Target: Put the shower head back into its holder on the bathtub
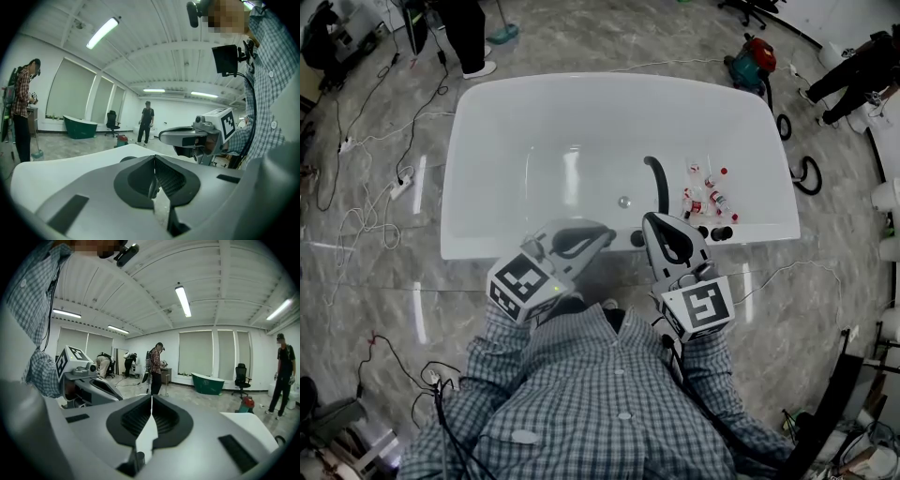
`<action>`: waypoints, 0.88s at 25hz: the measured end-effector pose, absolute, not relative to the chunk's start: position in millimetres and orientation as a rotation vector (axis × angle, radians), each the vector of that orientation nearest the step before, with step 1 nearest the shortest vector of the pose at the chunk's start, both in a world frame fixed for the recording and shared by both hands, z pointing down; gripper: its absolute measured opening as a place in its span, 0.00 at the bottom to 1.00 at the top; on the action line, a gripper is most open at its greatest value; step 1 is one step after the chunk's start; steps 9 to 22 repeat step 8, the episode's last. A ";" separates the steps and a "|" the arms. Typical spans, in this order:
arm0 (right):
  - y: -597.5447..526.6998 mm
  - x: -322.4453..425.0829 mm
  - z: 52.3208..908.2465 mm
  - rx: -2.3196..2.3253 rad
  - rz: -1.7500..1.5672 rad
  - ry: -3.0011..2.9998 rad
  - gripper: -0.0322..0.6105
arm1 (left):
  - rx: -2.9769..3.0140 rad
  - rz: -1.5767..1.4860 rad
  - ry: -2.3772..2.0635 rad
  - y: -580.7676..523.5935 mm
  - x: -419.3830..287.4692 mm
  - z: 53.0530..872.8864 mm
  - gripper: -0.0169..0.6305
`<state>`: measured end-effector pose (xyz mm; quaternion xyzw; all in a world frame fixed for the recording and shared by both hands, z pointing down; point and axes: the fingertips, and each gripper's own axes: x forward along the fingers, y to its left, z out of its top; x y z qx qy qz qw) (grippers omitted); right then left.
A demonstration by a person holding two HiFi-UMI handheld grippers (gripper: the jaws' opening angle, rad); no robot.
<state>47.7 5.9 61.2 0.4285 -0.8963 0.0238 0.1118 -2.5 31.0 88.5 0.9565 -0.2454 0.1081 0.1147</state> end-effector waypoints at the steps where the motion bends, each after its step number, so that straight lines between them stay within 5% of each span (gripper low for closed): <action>1: 5.6 48.5 60.8 1.264 0.080 -2.628 0.08 | 2.799 0.304 -0.719 31.7 -3.3 87.8 0.04; 22: 2.0 53.8 57.0 1.265 0.050 -2.640 0.08 | 2.769 0.275 -0.760 30.1 -5.3 89.7 0.04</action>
